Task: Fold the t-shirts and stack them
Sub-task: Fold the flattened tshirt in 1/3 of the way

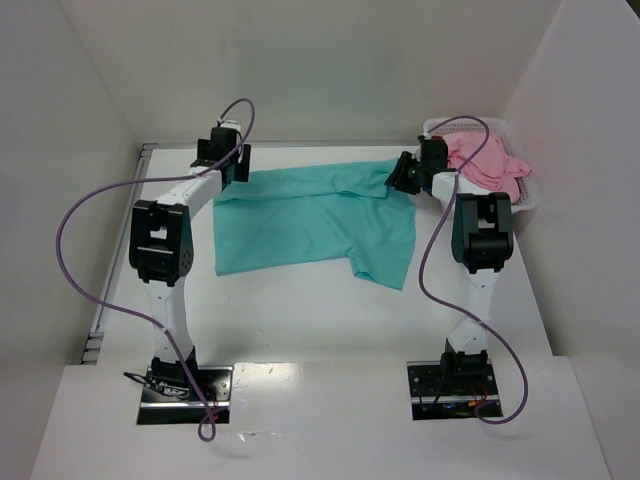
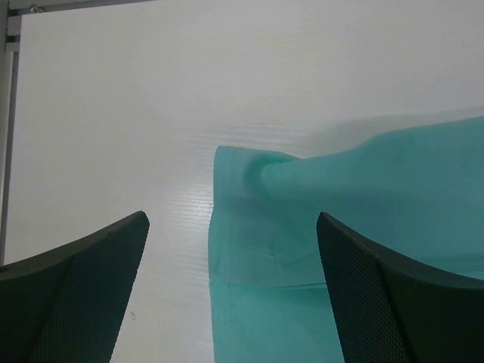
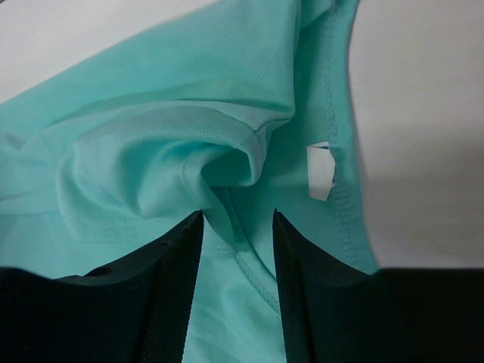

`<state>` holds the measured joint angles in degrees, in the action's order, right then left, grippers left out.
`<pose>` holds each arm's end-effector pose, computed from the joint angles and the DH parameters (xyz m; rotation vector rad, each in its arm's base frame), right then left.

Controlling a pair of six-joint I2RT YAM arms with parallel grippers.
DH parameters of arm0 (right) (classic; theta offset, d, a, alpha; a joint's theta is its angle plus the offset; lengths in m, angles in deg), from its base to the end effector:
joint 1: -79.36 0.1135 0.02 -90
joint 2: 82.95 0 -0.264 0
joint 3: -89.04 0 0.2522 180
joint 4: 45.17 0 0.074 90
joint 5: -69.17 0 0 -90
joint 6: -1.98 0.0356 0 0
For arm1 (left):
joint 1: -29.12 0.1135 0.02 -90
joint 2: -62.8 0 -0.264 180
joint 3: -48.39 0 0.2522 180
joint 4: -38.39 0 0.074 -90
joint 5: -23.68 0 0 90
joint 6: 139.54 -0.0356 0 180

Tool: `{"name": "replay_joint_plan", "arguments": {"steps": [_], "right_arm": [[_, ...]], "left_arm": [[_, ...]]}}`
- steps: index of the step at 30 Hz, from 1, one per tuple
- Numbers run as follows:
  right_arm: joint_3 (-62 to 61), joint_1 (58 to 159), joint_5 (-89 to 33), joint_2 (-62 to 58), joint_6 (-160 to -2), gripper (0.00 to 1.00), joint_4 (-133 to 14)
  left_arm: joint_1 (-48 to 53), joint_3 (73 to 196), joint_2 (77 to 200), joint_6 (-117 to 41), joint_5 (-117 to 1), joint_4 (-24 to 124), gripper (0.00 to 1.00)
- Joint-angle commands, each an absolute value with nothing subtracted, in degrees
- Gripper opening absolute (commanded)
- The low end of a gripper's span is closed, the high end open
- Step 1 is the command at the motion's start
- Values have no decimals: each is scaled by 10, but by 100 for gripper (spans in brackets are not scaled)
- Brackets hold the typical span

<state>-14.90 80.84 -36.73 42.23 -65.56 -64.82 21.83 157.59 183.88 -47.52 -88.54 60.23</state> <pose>0.4886 0.0224 0.1671 0.2749 2.2923 0.5331 0.4898 -0.0491 0.2283 -0.1247 2.1236 0.3223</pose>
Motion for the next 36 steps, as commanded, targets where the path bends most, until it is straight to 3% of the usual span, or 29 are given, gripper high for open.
{"name": "replay_joint_plan", "arguments": {"steps": [1,16,24,28,36], "right_arm": [[-147,810,-374,417,-657,48,-638],[-174,827,-410,455,-652,51,-638],[-216,838,-417,479,-646,32,-655],[-216,838,-417,479,-636,6,-661],[-185,838,-386,425,-636,4,-668]], "left_arm": [[219,1596,1850,-450,-864,593,100],[235,1586,1850,-450,-840,582,100],[235,1591,1856,-444,-834,577,100],[240,1591,1856,-444,-828,577,100],[240,1619,1877,-450,-785,582,100]]}}
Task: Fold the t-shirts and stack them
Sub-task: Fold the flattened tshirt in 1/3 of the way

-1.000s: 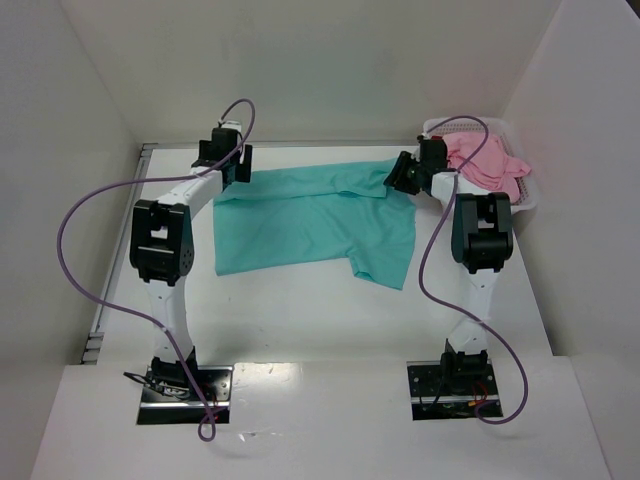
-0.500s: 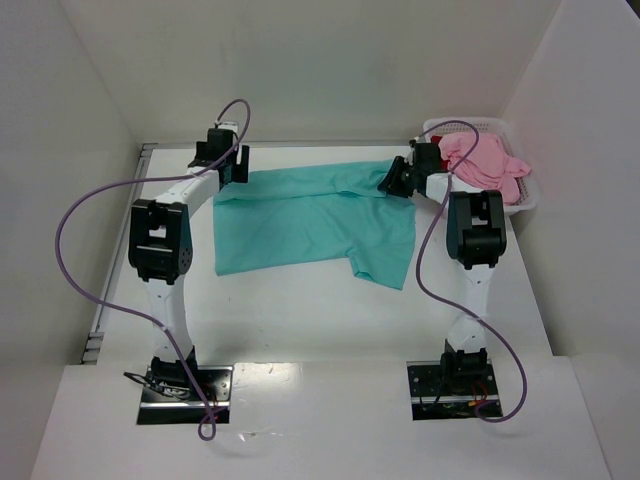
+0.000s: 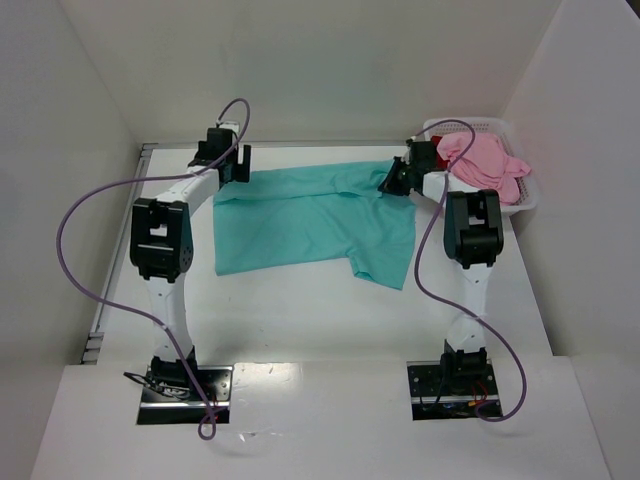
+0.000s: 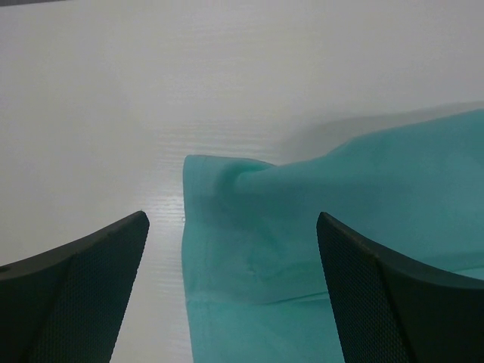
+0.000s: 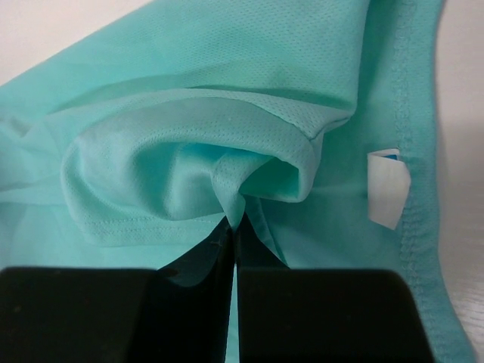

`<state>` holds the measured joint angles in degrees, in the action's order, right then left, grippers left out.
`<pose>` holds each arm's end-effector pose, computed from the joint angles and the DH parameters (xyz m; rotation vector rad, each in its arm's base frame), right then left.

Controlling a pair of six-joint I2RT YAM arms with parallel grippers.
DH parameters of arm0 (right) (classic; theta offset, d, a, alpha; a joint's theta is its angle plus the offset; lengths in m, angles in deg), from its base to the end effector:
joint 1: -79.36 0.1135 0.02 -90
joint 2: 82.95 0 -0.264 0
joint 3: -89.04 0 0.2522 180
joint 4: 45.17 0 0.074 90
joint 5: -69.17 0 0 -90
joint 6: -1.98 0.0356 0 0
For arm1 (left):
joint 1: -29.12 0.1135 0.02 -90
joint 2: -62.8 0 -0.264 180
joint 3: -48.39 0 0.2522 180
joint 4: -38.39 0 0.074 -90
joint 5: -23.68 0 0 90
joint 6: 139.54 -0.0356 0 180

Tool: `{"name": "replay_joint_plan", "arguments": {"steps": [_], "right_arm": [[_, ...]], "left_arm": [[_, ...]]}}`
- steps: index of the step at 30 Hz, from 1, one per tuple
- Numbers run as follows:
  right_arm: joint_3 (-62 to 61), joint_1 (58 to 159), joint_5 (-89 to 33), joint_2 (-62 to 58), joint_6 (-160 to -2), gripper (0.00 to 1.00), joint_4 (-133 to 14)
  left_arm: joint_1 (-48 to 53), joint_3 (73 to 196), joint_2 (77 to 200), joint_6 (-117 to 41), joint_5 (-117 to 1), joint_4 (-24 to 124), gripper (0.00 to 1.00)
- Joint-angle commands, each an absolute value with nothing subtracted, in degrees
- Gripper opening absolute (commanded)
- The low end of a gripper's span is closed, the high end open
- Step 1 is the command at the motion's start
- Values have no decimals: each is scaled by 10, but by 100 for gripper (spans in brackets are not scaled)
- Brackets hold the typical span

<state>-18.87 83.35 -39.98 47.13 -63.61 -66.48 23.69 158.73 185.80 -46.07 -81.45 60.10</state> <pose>0.4996 0.0466 0.1463 0.2497 2.3509 0.6342 0.4979 -0.0380 0.2185 -0.1138 2.1506 0.1965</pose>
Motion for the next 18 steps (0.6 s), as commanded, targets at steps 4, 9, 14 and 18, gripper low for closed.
{"name": "replay_joint_plan", "arguments": {"steps": [4,9,14,18], "right_arm": [[-162,838,-386,407,-630,4,-668],[-134,838,-386,407,-624,4,-668],[-129,838,-392,407,-624,3,-668],[-115,838,-387,393,-630,3,-668]], "left_arm": [[240,1644,1900,-444,-738,595,100],[240,1658,1912,-433,-710,616,100],[198,1640,1883,-413,-679,590,100],[165,1658,1892,-381,-669,576,100]]}}
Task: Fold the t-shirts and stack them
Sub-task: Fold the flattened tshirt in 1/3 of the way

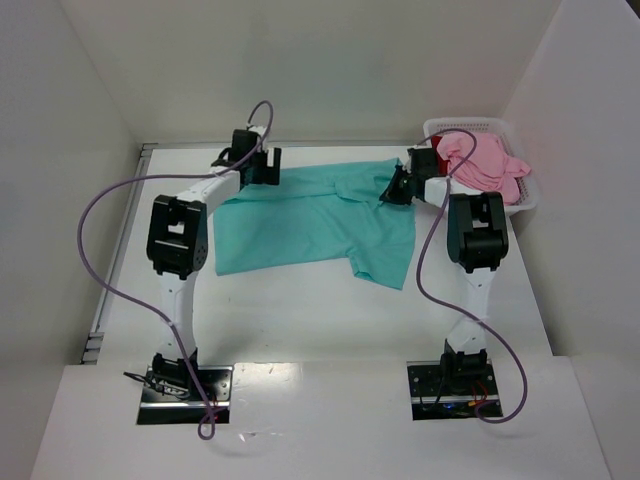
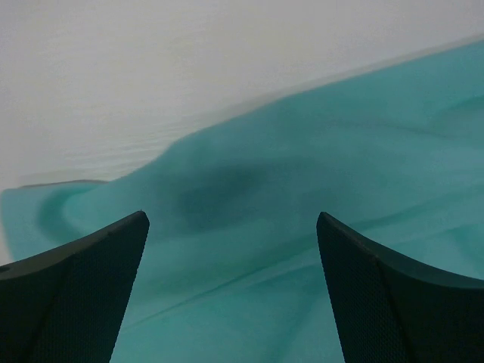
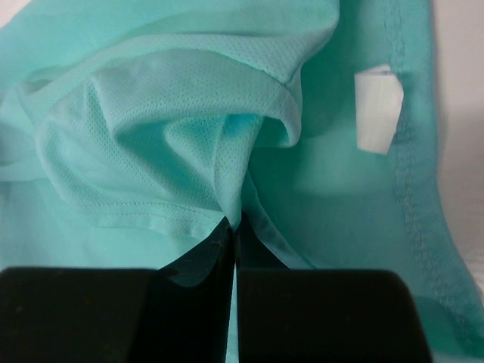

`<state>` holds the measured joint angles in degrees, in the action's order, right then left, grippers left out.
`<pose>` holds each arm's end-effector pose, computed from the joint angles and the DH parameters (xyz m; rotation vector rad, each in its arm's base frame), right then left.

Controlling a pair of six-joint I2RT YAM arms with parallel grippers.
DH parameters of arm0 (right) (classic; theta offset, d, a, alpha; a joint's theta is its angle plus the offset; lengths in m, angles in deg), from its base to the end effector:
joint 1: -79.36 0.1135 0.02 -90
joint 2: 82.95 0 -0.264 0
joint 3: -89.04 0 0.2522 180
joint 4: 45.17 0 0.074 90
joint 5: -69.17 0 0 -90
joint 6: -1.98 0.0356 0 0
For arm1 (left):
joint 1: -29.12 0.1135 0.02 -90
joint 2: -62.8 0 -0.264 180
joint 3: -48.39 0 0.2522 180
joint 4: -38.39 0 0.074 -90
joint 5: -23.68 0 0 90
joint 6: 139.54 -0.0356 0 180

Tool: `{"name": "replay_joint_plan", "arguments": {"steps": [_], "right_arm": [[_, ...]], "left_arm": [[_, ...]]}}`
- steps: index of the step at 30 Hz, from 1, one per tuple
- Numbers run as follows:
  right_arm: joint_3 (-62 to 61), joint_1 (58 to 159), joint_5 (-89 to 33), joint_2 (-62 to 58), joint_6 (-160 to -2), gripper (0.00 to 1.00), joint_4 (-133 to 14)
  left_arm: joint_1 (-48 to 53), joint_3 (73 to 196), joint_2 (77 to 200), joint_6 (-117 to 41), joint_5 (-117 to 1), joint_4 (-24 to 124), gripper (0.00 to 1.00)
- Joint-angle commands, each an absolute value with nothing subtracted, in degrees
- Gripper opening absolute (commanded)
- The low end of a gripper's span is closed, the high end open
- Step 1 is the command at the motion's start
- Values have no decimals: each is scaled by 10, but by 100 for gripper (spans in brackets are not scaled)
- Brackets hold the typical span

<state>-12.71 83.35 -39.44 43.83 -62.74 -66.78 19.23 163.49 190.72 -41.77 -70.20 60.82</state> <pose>0.4786 0.0448 0.1399 0.2917 2.4040 0.6258 0.5103 -0.0865 0.2026 0.0021 2.1862 -0.1006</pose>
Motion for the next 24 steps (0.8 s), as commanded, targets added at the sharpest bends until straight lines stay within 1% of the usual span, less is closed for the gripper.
{"name": "replay_joint_plan", "arguments": {"steps": [1,4,7,15,24], "right_arm": [[-109,838,-387,388,-630,3,-663],[-109,838,-387,388,-630,3,-663],[-109,838,-392,388,-630,3,-663],[-93,838,-392,383,-635,3,-663],[-82,838,-381,367,-640,3,-674]], "left_arm": [[158,1670,1901,-371,-661,567,100],[152,1679,1921,-329,-626,540,100],[140,1717,1949,-308,-626,540,100],[135,1796,2019,-283,-642,590,100],[135,1819,2037,-283,-656,631,100]]}}
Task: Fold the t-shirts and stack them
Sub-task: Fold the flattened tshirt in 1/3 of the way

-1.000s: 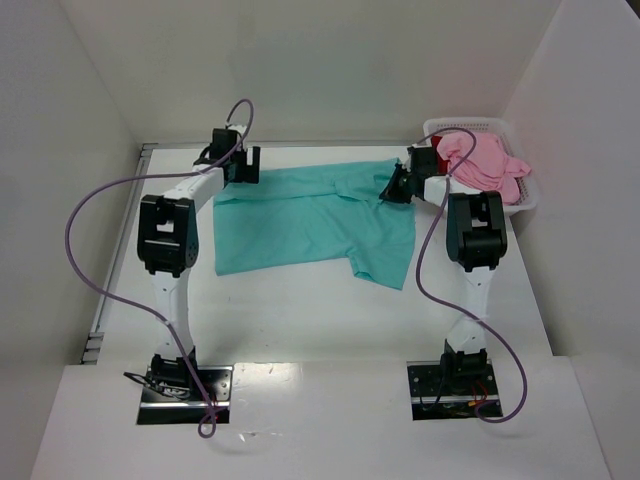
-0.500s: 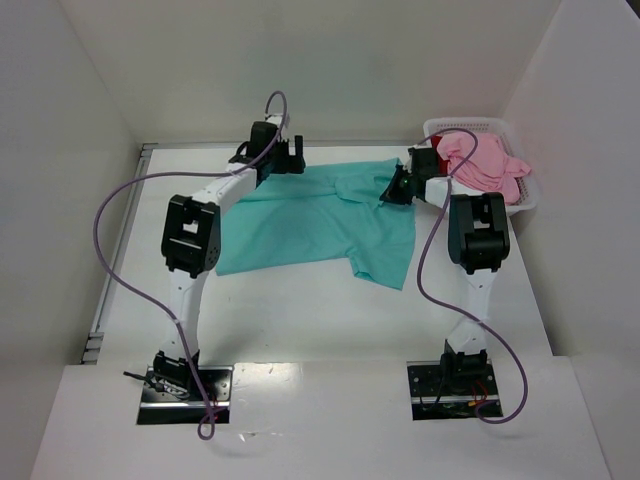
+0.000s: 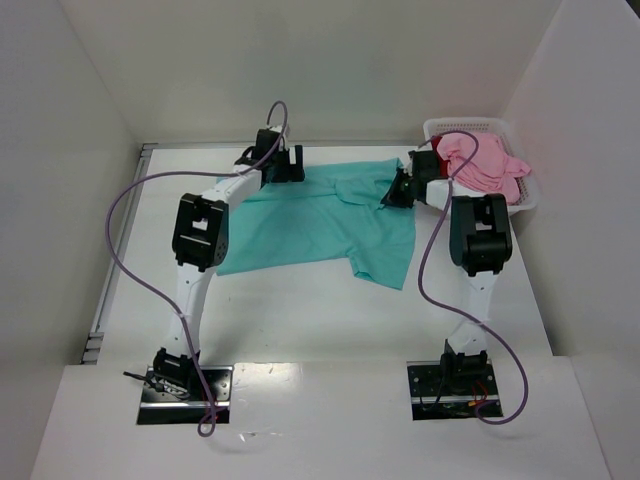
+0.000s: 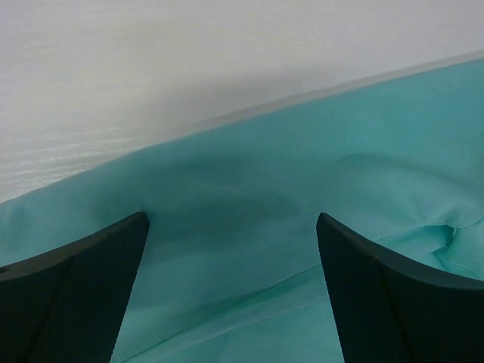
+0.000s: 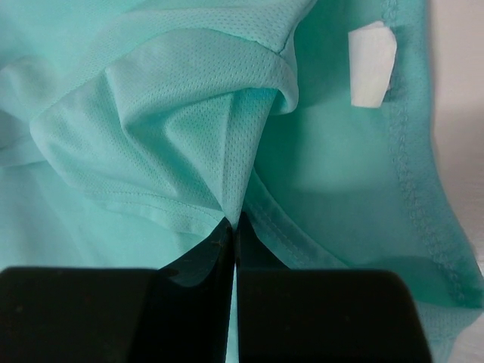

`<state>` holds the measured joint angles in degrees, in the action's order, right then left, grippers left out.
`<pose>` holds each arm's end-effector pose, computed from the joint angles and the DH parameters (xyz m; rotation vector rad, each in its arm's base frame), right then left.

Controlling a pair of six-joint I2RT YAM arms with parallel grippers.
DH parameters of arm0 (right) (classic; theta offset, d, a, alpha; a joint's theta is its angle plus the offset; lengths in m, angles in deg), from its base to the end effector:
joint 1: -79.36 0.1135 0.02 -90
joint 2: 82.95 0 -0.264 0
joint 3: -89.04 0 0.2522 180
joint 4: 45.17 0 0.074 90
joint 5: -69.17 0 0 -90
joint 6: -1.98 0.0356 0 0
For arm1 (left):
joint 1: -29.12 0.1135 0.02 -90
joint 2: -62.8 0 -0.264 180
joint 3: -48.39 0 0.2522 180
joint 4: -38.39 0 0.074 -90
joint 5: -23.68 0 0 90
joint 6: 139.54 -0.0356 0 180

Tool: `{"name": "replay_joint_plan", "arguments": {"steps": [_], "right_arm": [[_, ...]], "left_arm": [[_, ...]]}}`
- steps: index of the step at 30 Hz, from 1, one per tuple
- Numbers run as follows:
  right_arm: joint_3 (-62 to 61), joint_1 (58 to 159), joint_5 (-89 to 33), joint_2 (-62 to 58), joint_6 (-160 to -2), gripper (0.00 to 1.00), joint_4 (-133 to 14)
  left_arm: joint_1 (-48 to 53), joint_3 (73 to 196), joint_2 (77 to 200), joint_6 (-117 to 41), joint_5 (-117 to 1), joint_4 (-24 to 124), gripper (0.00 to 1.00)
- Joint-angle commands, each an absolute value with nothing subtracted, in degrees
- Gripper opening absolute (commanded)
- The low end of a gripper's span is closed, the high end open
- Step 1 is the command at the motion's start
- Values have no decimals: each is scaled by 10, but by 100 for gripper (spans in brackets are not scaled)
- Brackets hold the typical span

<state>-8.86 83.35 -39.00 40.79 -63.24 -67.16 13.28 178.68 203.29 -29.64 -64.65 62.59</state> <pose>0.4641 0.0435 0.1432 0.2919 2.4237 0.6108 0.5407 -0.1545 0.1749 -0.0610 2.1962 -0.3859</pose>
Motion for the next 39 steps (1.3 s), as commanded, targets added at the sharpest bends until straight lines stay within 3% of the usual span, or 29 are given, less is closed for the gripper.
{"name": "replay_joint_plan", "arguments": {"steps": [1,12,28,33,39], "right_arm": [[-76,838,-381,360,-640,3,-674],[-25,838,-359,303,-640,3,-674],[-2,838,-343,315,-628,2,-682],[25,812,-471,293,-578,1,-619],[12,812,-454,256,-573,1,-626]], "left_arm": [[135,1826,2042,-283,-661,642,100],[124,1920,2096,-288,-706,718,100],[119,1984,2139,-288,-706,764,100],[119,2043,2176,-293,-706,806,100],[119,2120,2218,-293,-706,853,100]]}}
